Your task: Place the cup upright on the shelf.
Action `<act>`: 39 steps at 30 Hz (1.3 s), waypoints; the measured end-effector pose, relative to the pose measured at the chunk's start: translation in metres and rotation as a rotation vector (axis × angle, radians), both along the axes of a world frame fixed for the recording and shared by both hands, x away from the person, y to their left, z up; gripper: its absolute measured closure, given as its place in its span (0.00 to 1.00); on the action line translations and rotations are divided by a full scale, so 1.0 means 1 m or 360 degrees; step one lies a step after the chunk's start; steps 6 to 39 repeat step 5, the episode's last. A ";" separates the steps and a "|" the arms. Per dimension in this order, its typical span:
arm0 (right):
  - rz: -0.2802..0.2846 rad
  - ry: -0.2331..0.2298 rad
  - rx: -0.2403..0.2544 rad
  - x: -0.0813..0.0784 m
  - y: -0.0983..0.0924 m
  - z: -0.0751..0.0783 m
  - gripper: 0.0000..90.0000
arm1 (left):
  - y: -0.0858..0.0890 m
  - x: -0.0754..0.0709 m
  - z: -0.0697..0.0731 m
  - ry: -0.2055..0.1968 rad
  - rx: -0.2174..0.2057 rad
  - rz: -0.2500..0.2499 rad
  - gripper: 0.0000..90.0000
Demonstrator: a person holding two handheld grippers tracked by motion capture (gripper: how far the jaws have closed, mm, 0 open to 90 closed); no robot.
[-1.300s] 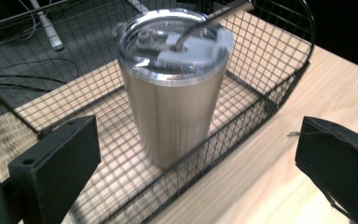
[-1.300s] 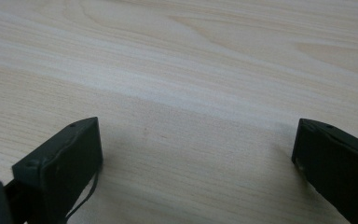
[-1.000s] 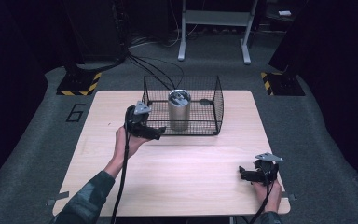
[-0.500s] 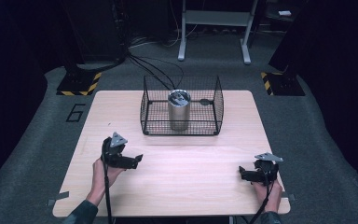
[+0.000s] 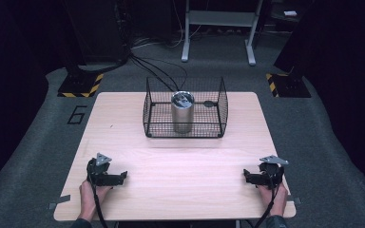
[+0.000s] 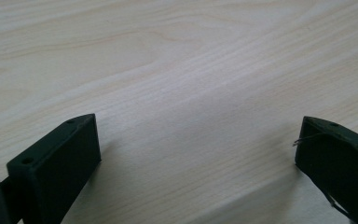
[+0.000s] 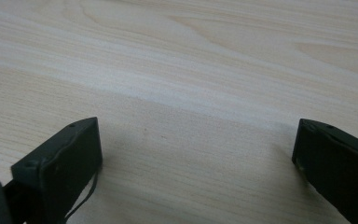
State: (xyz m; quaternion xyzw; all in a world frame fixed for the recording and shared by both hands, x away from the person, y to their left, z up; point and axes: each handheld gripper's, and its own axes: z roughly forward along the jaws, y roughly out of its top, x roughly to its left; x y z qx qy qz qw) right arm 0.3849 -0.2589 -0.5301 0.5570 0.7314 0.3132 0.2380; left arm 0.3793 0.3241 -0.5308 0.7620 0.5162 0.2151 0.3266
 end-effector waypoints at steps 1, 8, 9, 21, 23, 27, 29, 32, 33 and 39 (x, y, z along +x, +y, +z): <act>-0.0001 0.0001 0.0001 0.000 0.000 0.000 0.00 | 0.001 0.000 0.000 0.0002 0.0002 -0.0005 0.00; -0.0010 0.0005 0.0001 0.001 0.000 0.000 0.00 | 0.000 0.000 -0.001 -0.0020 0.0020 0.0009 0.00; -0.0010 0.0005 0.0001 0.001 0.000 0.000 0.00 | 0.000 0.000 -0.001 -0.0020 0.0020 0.0009 0.00; -0.0010 0.0005 0.0001 0.001 0.000 0.000 0.00 | 0.000 0.000 -0.001 -0.0020 0.0020 0.0009 0.00; -0.0010 0.0005 0.0001 0.001 0.000 0.000 0.00 | 0.000 0.000 -0.001 -0.0020 0.0020 0.0009 0.00; -0.0010 0.0005 0.0001 0.001 0.000 0.000 0.00 | 0.000 0.000 -0.001 -0.0020 0.0020 0.0009 0.00; -0.0010 0.0005 0.0001 0.001 0.000 0.000 0.00 | 0.000 0.000 -0.001 -0.0020 0.0020 0.0009 0.00; -0.0010 0.0005 0.0001 0.001 0.000 0.000 0.00 | 0.000 0.000 -0.001 -0.0020 0.0020 0.0009 0.00; -0.0010 0.0005 0.0001 0.001 0.000 0.000 0.00 | 0.000 0.000 -0.001 -0.0020 0.0020 0.0009 0.00; -0.0010 0.0005 0.0001 0.001 0.000 0.000 0.00 | 0.000 0.000 -0.001 -0.0020 0.0020 0.0009 0.00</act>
